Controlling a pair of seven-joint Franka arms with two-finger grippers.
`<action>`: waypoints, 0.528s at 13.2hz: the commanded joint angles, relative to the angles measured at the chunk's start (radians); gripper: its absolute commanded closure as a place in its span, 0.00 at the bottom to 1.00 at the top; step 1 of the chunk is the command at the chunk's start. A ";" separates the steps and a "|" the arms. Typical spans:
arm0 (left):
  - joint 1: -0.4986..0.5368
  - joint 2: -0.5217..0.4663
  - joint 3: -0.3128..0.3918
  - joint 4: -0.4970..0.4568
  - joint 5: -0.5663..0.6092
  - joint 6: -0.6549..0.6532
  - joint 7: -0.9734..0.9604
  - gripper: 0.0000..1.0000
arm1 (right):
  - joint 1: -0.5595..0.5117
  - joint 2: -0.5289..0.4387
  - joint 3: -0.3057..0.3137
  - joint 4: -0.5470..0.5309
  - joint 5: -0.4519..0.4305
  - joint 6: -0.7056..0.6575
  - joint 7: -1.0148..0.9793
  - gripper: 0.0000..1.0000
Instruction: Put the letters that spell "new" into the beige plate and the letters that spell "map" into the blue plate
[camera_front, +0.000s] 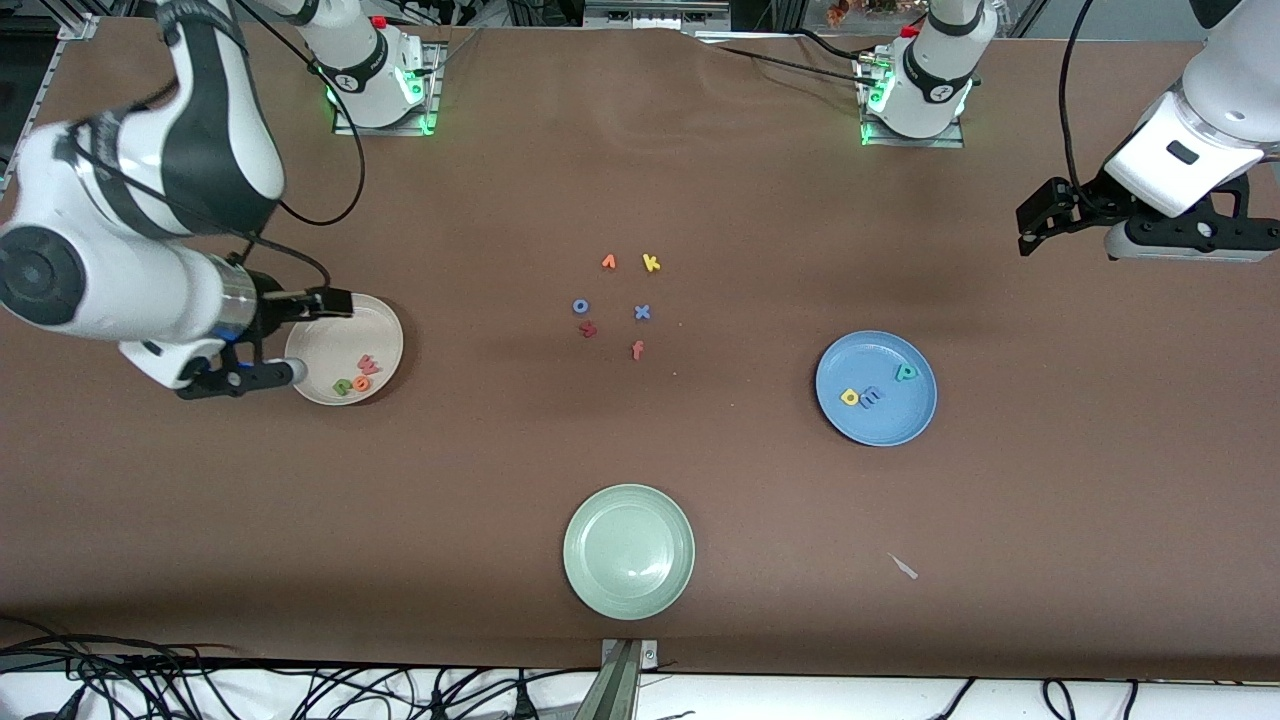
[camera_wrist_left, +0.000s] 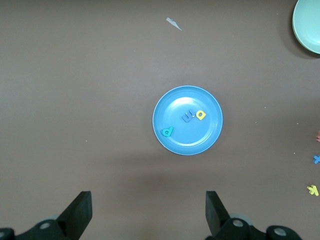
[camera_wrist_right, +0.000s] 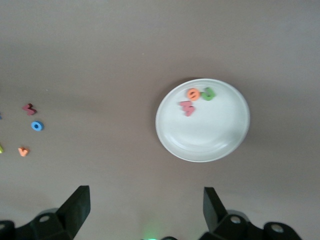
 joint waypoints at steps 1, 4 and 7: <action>0.009 0.016 -0.010 0.031 0.016 -0.032 0.023 0.00 | -0.078 -0.146 0.113 -0.082 -0.085 -0.004 -0.015 0.00; 0.007 0.016 -0.013 0.031 0.003 -0.034 0.023 0.00 | -0.125 -0.219 0.113 -0.089 -0.082 -0.001 -0.009 0.00; 0.009 0.016 -0.010 0.031 -0.026 -0.036 0.022 0.00 | -0.176 -0.271 0.113 -0.137 -0.087 0.026 -0.003 0.00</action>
